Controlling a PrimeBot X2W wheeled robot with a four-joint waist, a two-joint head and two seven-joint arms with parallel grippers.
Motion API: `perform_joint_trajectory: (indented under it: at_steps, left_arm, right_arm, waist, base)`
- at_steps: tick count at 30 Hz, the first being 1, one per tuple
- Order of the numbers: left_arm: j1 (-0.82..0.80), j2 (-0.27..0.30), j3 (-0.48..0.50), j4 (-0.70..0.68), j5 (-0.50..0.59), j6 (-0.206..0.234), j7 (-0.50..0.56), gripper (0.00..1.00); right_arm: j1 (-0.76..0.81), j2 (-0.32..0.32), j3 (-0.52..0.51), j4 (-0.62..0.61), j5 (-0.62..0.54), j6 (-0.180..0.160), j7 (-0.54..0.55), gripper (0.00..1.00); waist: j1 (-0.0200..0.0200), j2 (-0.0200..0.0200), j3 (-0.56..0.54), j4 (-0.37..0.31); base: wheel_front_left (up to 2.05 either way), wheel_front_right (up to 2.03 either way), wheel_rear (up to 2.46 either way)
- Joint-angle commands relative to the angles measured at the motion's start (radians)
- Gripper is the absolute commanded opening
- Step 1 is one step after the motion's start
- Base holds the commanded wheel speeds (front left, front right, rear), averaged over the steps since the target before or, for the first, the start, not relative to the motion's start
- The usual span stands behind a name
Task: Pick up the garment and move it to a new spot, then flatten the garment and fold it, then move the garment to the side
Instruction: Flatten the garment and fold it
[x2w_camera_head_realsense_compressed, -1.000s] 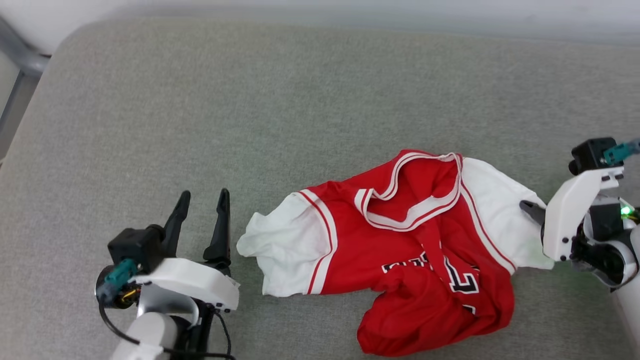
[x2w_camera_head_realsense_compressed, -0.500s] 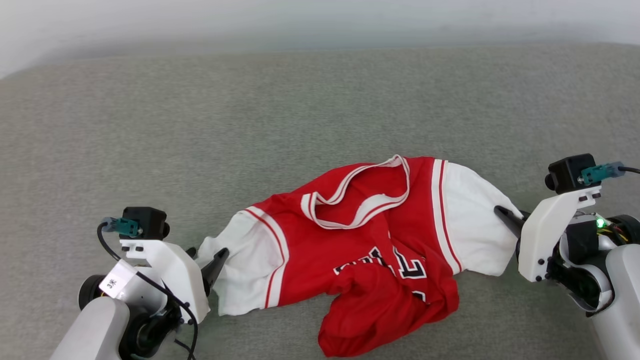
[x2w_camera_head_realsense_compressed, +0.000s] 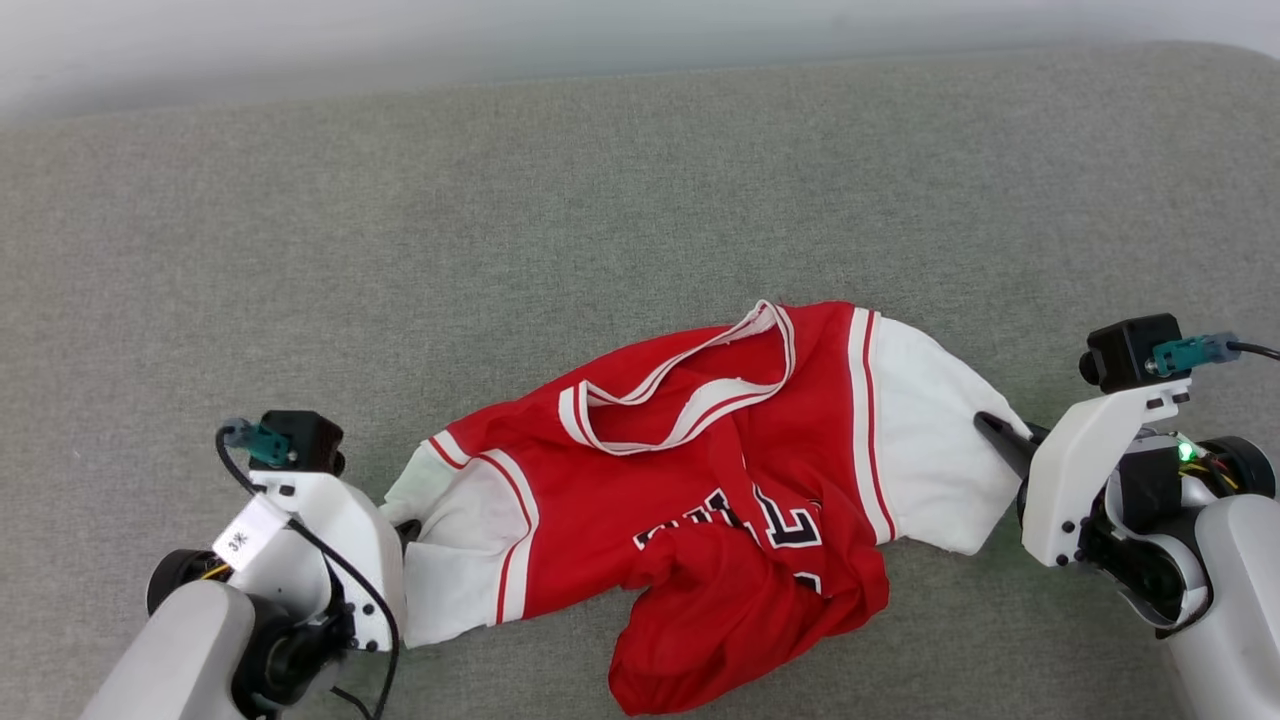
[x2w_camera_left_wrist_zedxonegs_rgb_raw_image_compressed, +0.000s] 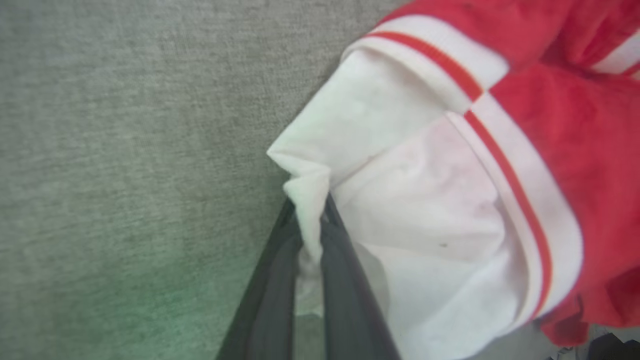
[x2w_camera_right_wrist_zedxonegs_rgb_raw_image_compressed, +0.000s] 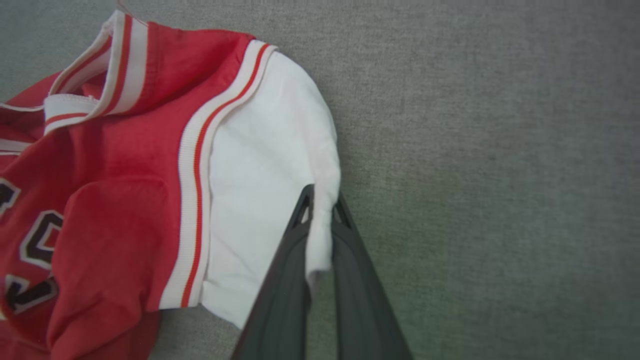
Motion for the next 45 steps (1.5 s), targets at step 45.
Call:
perform_joint_trajectory:
  at_steps: [45]
  left_arm:
    - [-1.094,-0.082,0.067,0.548,0.33,-0.022,-0.762,0.0]
  right_arm:
    - [-0.931,0.001,-0.183,0.403,-0.335,-0.001,-0.445,0.0]
  waist:
    - [0.0001,0.0,0.032,0.021]
  base:
    - [0.0,0.0,0.0]
